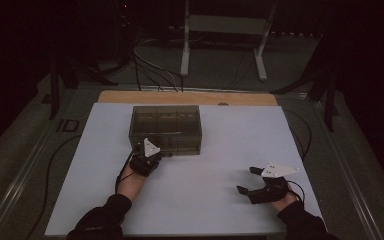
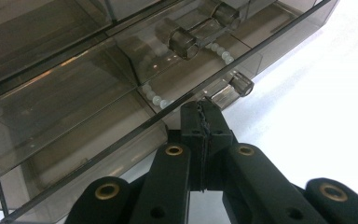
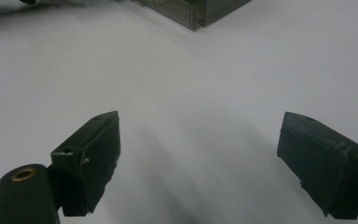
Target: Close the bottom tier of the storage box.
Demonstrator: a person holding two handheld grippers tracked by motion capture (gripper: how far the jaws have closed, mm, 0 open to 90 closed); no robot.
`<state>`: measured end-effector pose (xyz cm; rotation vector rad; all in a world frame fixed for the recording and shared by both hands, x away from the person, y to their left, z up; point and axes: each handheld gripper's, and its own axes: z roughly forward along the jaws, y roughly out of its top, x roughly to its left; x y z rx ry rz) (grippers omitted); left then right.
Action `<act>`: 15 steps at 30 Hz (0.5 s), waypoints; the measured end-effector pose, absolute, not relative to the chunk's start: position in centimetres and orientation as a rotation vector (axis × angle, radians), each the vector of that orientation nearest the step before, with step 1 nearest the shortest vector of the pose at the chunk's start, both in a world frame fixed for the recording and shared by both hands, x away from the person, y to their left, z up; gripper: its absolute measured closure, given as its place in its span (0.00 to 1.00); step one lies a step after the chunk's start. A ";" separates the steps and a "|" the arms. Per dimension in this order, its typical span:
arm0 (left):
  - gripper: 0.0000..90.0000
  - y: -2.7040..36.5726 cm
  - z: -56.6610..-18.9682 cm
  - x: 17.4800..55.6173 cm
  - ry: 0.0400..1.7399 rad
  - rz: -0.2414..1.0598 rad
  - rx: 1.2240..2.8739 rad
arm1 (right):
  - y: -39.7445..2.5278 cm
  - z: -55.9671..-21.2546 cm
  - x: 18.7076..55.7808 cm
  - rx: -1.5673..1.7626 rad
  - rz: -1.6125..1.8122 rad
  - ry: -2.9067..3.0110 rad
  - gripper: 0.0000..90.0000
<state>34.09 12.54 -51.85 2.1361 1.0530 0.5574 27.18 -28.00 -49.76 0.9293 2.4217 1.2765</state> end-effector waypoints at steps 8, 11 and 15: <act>1.00 12.4 -51.9 34.7 1.055 0.574 2.138 | -28.0 -49.8 27.2 0.931 1.277 2.421 0.15; 1.00 12.4 -51.9 34.8 1.054 0.581 2.141 | -28.0 -49.8 27.2 0.931 1.277 2.422 0.15; 1.00 12.4 -51.9 34.9 1.051 0.590 2.142 | -28.0 -49.8 27.2 0.930 1.278 2.422 0.15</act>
